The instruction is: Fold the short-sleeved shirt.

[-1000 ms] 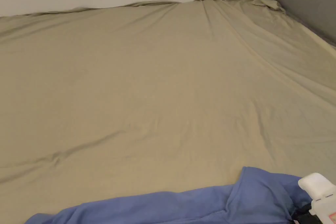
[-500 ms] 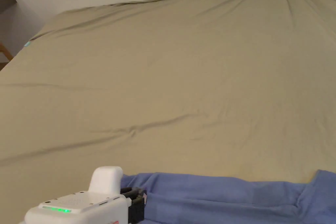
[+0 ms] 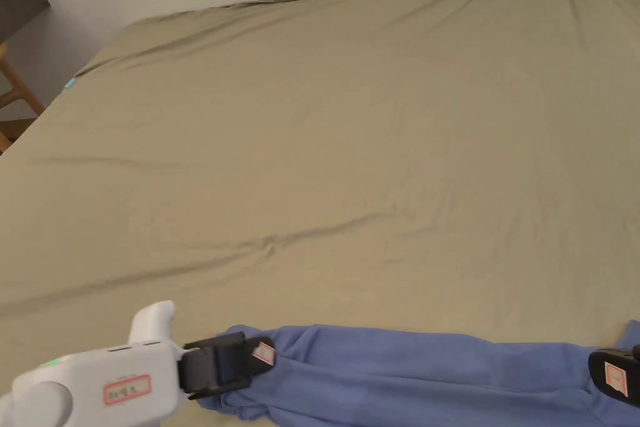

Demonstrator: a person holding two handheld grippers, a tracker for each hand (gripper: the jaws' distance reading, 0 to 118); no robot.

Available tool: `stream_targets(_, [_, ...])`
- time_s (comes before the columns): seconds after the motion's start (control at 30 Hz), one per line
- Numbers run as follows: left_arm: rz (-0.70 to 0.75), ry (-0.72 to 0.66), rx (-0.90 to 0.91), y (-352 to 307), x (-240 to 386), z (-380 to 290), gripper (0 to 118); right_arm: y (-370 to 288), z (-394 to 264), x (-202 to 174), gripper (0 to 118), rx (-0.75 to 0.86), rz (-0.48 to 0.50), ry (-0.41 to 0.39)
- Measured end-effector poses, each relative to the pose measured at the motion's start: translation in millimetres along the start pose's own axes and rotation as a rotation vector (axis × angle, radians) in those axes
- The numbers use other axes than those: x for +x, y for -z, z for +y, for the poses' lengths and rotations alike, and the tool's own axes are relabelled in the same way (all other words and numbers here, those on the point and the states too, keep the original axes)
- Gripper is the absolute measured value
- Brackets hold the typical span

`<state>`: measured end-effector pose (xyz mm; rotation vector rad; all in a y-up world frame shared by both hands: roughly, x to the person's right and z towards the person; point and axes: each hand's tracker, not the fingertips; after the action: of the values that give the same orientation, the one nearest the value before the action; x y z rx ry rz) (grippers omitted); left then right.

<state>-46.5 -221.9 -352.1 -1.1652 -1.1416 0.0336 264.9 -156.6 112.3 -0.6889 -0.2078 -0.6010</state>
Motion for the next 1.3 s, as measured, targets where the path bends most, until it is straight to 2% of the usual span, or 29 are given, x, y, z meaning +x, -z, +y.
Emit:
stream_targets(0.07, [0.091, -0.004, 0.021, 9.5, -21.0, 7.2, 118, -4.4, -2.5, -0.7, 3, 0.012, -0.012, 0.014])
stream_targets(0.2, [-0.091, -0.067, -0.104, 46.1, -50.1, 11.8, 118, -4.2, -5.6, 1.4, 3, 0.025, 0.035, 0.07])
stream_targets(0.27, [-0.097, -0.106, -0.107, 66.7, -51.4, 7.6, 118, -2.5, -5.6, 0.2, 3, 0.018, 0.052, 0.075])
stream_targets(0.33, [-0.094, -0.046, -0.015, 65.3, -38.3, 4.8, 118, -1.7, -4.9, -0.3, 3, 0.019, 0.066, 0.073])
stream_targets(0.37, [-0.143, -0.031, 0.0, 67.6, -34.0, 7.1, 118, -1.4, -4.7, -0.9, 3, 0.02, 0.075, 0.073])
stream_targets(0.4, [-0.212, -0.073, -0.076, 74.5, -27.9, 4.6, 118, -0.9, -4.3, -1.5, 3, 0.019, 0.088, 0.078])
stream_targets(0.43, [-0.21, -0.1, -0.123, 80.5, -21.6, 0.1, 115, -0.7, -3.4, -0.7, 3, 0.019, 0.094, 0.082])
stream_targets(0.47, [-0.192, -0.079, -0.149, 85.7, -17.2, -3.3, 101, -0.2, -2.7, -0.8, 3, 0.02, 0.1, 0.085])
stream_targets(0.53, [-0.201, -0.03, -0.181, 94.1, -10.4, -14.4, 56, 0.8, -1.4, -1.7, 3, 0.021, 0.106, 0.081])
stream_targets(0.57, [-0.231, -0.053, -0.186, 95.1, -10.8, -17.2, 48, 1.1, -0.4, -0.8, 3, 0.021, 0.106, 0.079])
stream_targets(0.67, [-0.21, -0.185, -0.13, 83.5, -24.5, -18.7, 40, 0.9, 1.2, -1.2, 3, 0.02, 0.092, 0.079])
stream_targets(0.73, [-0.218, -0.315, -0.053, 62.7, -37.9, -13.6, 39, -2.4, 3.1, -0.3, 3, 0.025, 0.084, 0.087])
stream_targets(0.8, [-0.162, -0.353, 0.024, 35.0, -45.5, -9.0, 39, -7.5, 4.3, 0.1, 3, 0.038, 0.074, 0.095])
stream_targets(0.87, [-0.198, -0.342, 0.044, 10.8, -34.5, -5.3, 36, -13.0, 7.2, 0.9, 3, 0.054, 0.047, 0.105])
stream_targets(0.97, [-0.154, -0.288, 0.063, -14.8, -38.2, 7.4, 34, -16.4, 15.2, 1.4, 3, 0.012, -0.112, 0.157])
stream_targets(1.03, [-0.043, -0.304, 0.095, -25.9, -65.3, 18.3, 34, -22.1, 20.2, -4.9, 3, 0.029, -0.233, 0.134])
stream_targets(1.13, [-0.004, -0.385, 0.126, -41.1, -93.0, 26.5, 35, -34.7, 25.1, -10.1, 3, 0.076, -0.166, 0.137])
stream_targets(1.2, [0.066, -0.407, 0.154, -49.8, -94.9, 31.7, 34, -39.9, 29.6, -12.6, 3, 0.087, -0.16, 0.144])
stream_targets(1.27, [0.191, -0.364, 0.151, -50.6, -77.0, 33.1, 34, -40.3, 31.8, -12.4, 3, 0.094, -0.208, 0.109])
stream_targets(1.3, [0.203, -0.283, 0.124, -47.5, -61.2, 31.3, 34, -38.3, 32.0, -12.6, 3, 0.09, -0.237, 0.093])
